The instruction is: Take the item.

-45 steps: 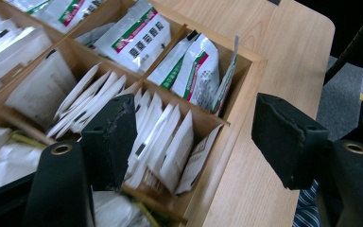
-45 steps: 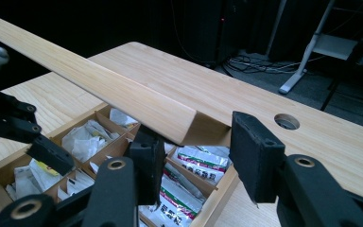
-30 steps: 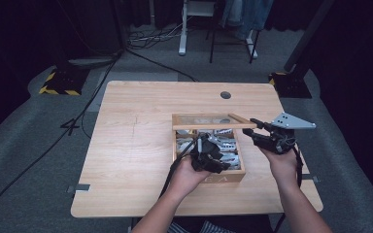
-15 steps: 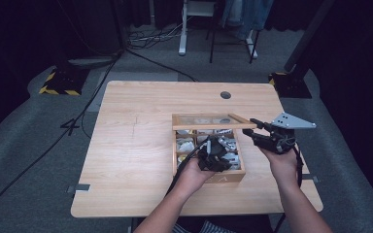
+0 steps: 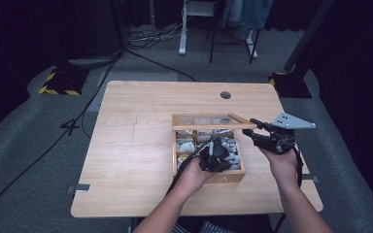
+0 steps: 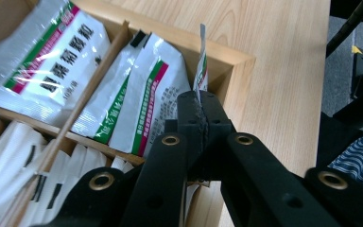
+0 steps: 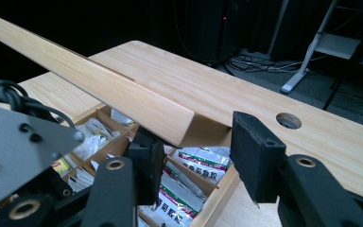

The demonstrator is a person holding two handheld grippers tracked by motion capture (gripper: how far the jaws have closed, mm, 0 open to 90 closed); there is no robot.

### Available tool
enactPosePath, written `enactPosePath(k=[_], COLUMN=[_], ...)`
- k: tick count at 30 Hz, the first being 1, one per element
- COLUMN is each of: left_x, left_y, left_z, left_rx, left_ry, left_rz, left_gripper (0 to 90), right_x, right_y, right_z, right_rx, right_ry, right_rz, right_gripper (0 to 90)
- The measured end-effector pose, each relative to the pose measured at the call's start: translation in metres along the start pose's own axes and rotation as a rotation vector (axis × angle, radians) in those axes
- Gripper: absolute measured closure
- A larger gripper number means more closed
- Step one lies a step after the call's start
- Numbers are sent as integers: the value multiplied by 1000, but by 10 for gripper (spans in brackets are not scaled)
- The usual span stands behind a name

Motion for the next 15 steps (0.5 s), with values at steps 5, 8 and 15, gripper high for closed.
enactPosePath(k=[5,8,15], left_x=[15,26,40], left_y=[0,0,-4], left_z=[-4,-8,-13], left_rx=[-8,-5,-15], left_ry=[-51,-83,-137], left_rz=[3,12,-2], left_gripper=[894,894,894], right_x=[0,-1,-1], right_y=[0,0,0], right_z=[0,0,0], right_rx=[0,1,1], right_ry=[-2,-2,-1], right_rz=[0,3,8], right_gripper=[550,549,548])
Point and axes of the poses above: each handheld gripper's, and its own axes: x roughly backward along the jaws, z roughly out of its underside, y roughly to its left, the point moved 5 cm from there along -x, roughly forward along the jaws, and after that the axes turned 10 degrees about -z, right-handed, at the moved point
